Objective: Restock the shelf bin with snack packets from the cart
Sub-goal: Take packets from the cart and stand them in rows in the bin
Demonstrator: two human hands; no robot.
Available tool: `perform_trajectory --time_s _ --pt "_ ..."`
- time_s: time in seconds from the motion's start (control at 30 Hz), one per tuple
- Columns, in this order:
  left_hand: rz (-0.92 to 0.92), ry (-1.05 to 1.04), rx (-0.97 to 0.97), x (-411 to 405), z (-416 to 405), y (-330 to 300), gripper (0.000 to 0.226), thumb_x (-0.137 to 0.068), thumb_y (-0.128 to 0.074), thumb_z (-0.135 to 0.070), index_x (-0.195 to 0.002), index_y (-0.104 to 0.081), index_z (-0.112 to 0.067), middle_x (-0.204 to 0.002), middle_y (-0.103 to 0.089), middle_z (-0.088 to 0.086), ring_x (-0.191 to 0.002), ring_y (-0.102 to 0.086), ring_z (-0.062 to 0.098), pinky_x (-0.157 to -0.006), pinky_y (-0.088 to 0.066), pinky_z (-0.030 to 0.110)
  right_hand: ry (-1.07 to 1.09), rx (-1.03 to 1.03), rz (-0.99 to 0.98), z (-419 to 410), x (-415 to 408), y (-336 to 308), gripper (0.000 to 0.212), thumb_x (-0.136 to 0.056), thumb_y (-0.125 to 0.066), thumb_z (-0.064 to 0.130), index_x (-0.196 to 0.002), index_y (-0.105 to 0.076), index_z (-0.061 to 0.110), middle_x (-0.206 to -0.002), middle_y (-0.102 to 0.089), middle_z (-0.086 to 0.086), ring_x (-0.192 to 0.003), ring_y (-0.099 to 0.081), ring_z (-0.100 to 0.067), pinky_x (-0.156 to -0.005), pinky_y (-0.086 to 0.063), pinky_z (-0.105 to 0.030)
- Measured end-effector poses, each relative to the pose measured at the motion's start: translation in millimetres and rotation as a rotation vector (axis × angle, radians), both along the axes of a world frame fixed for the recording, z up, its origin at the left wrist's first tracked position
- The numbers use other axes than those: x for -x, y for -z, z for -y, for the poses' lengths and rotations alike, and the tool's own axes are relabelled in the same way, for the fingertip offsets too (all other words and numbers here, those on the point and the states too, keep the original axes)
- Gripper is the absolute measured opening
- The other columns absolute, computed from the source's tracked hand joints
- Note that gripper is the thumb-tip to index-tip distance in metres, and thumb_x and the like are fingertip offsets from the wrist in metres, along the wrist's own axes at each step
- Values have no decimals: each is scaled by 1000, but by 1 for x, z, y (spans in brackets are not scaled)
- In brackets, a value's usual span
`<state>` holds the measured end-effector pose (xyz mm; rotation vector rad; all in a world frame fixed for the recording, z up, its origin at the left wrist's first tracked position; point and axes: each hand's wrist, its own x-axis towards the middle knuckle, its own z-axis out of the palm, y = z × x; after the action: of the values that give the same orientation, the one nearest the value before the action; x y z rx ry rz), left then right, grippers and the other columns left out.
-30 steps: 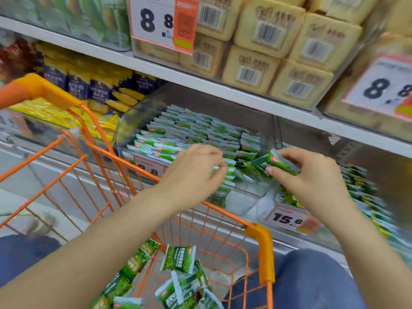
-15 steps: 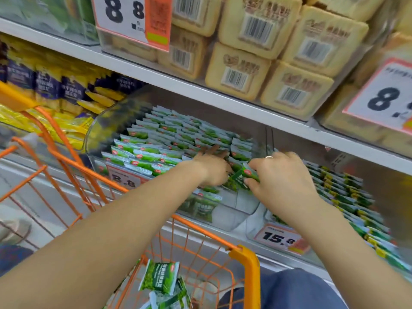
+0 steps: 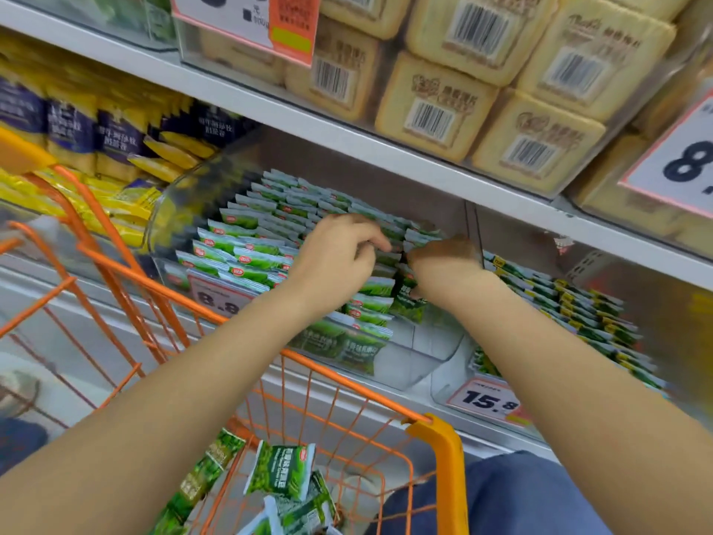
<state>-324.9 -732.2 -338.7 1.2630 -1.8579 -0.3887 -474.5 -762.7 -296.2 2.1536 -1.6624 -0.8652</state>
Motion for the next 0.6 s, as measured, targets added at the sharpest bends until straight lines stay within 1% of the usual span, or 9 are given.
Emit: perform_trajectory --time_s 0.07,0.17,0.23,0.33,0.4,0.43,0.5,0.57,0.6 --pt "2 2 23 -13 -16 -3 28 -93 -49 -6 -99 -72 -22 -112 -65 -4 -113 -49 16 -88 -30 18 -22 -62 -25 0 -4 0 38 -95 -57 28 -129 -50 11 -107 -59 -4 -104 -58 -27 -98 -41 -41" --pt "26 12 5 -34 -43 -10 26 -95 -50 -7 -97 -71 -23 -110 -63 -8 -114 -48 12 -91 -28 16 -38 -59 -69 -9 -2 6 45 -94 -58 33 -133 -48 14 -105 -60 -3 -104 -57 -27 -103 -37 -44" --pt "84 7 -20 -47 -59 -18 25 -95 -50 -10 -96 -71 -25 -110 -63 -9 -114 -49 12 -95 -33 23 -61 51 4 -22 -2 5 28 -95 -56 25 -121 -58 16 -98 -61 -4 -94 -58 -26 -89 -43 -39" --pt "177 3 -69 -63 -84 -28 24 -95 -50 -12 -97 -70 -26 -110 -65 -6 -111 -54 12 -95 -41 29 -284 434 247 -51 5 0 12 -93 -53 19 -91 -63 10 -81 -64 -10 -77 -61 -30 -68 -42 -34" --pt "211 25 -111 -71 -106 -31 24 -94 -51 -12 -95 -70 -26 -97 -69 -6 -90 -61 7 -80 -47 27 -490 632 435 -84 8 3 21 -89 -50 19 -75 -61 9 -62 -60 -11 -58 -58 -31 -54 -41 -32" --pt "251 52 -160 -75 -118 -30 24 -93 -50 -13 -95 -70 -27 -87 -69 -8 -77 -60 5 -71 -47 26 -554 636 550 -105 7 5 24 -89 -47 23 -74 -61 11 -58 -58 -9 -53 -57 -31 -48 -39 -29" --pt "433 137 -317 -80 -135 -18 22 -93 -50 -16 -94 -68 -28 -80 -67 -9 -72 -60 7 -67 -48 28 -614 395 662 -144 -6 11 26 -93 -43 30 -84 -63 16 -64 -62 -4 -57 -60 -29 -45 -42 -29" --pt "700 247 -565 -84 -146 4 17 -94 -47 -20 -91 -64 -22 -82 -63 -2 -77 -57 19 -69 -46 32 -635 -12 545 -167 -25 22 25 -98 -39 33 -104 -60 21 -88 -66 -2 -79 -65 -28 -58 -47 -33" --pt "813 298 -707 -85 -151 16 19 -95 -44 -22 -87 -60 -17 -79 -57 3 -73 -51 23 -67 -42 33 -643 -179 465 -174 -33 31 26 -99 -39 33 -114 -57 22 -100 -65 -2 -90 -63 -26 -65 -46 -34"
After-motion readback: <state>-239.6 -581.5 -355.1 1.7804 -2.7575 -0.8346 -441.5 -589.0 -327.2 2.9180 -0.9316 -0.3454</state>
